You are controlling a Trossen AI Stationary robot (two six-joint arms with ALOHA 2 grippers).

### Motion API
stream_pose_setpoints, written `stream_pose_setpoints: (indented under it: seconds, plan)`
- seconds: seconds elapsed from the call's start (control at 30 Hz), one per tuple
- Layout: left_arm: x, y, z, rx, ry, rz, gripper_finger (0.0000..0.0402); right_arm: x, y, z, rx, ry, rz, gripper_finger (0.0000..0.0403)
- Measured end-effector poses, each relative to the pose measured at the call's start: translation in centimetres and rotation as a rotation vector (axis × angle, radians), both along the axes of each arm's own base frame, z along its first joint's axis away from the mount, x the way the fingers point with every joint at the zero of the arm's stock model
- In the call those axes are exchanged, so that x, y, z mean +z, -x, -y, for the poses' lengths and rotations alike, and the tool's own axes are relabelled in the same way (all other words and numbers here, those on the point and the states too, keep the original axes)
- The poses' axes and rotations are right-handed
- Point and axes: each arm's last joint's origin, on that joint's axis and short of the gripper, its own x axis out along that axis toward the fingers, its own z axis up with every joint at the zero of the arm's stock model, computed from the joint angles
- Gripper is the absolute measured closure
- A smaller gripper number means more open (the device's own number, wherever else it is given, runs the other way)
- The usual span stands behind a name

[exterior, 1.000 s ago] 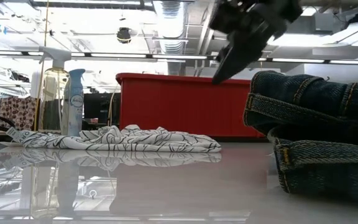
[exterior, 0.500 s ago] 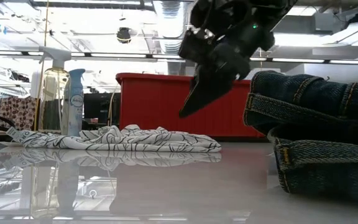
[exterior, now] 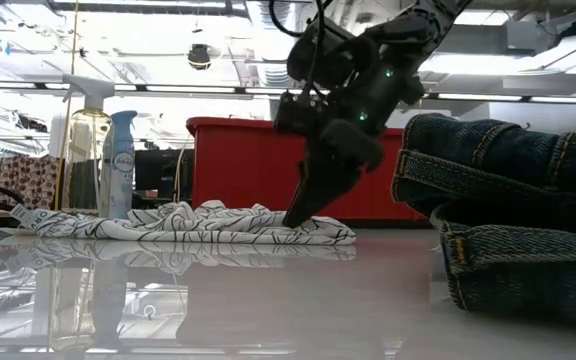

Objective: Fold Laundry from Bin
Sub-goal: Fold the white from the red laundry bin

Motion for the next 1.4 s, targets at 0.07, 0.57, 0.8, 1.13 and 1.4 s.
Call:
stream_pose_setpoints:
  seconds: [0.07, 0.57, 0.8, 1.13, 1.4]
  plan:
    - [0.0, 0.0, 0.0, 0.000, 0.000, -0.001, 0.0395, -0.3, 0.2, 0.0, 0.000, 0.000, -0.025, 0.0261]
    - [-0.1, 0.0, 0.0, -0.002, 0.010, -0.010, 0.0395, -0.6, 0.2, -0.4, -0.011, 0.036, -0.041, 0.0384]
    - [-0.2, 0.0, 0.0, -0.002, 0.013, -0.019, 0.0395, 1.0, 0.4, -0.7, -0.012, 0.030, -0.044, 0.0380]
    - [-0.7, 0.0, 0.0, -0.002, 0.025, -0.059, 0.0395, 3.3, 1.6, -2.8, 0.048, 0.030, -0.061, 0.0380]
    - [-2.7, -0.2, -0.1, 0.075, 0.085, -0.219, 0.0395, 1.2, 2.7, -4.8, 0.109, 0.016, -0.148, 0.0340]
